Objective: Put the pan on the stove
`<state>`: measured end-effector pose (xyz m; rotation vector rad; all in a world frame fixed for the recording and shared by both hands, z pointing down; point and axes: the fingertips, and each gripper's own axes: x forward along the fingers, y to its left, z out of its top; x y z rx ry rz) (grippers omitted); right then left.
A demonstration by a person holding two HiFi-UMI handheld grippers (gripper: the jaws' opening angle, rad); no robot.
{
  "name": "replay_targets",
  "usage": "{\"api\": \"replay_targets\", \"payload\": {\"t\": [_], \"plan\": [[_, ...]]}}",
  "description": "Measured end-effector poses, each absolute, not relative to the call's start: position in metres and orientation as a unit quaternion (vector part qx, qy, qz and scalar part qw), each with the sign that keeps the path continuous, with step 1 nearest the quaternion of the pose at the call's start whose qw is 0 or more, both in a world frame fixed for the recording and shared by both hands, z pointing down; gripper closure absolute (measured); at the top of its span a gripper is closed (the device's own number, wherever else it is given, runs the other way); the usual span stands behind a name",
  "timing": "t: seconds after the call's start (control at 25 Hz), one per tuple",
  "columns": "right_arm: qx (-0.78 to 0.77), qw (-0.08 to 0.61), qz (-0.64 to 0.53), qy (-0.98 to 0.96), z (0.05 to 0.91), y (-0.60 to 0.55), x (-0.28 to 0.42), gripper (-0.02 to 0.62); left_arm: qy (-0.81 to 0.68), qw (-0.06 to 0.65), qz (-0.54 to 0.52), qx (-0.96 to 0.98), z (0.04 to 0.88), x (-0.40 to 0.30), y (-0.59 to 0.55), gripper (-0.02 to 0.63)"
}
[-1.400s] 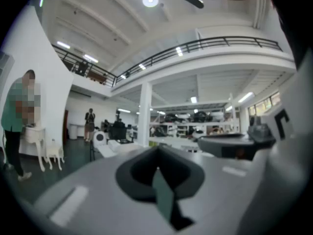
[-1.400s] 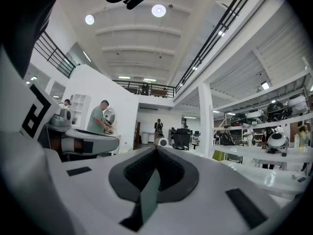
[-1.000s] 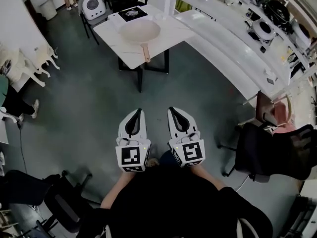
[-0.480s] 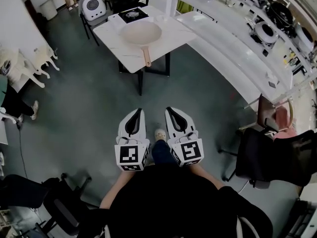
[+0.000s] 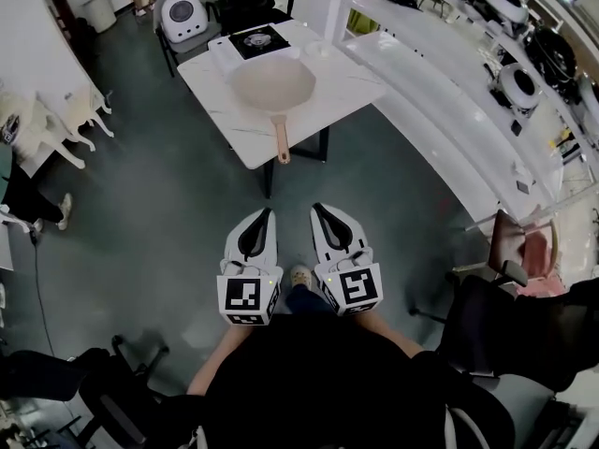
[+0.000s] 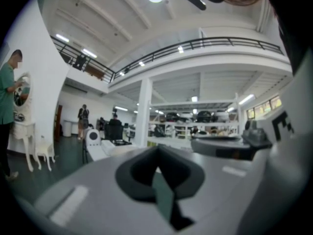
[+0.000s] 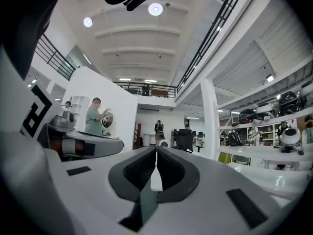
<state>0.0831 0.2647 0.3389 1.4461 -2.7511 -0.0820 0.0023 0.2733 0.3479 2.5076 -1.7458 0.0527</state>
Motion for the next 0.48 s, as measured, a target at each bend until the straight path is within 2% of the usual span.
{"api": "replay_targets", "payload": {"t": [0.48], "plan": [[0.423,0.043,-0.009,-0.905,0.357,0.144,0.080,0.573,-0.593,0.069,0.025,0.802,0.364,0.004,0.157,0.603]]}}
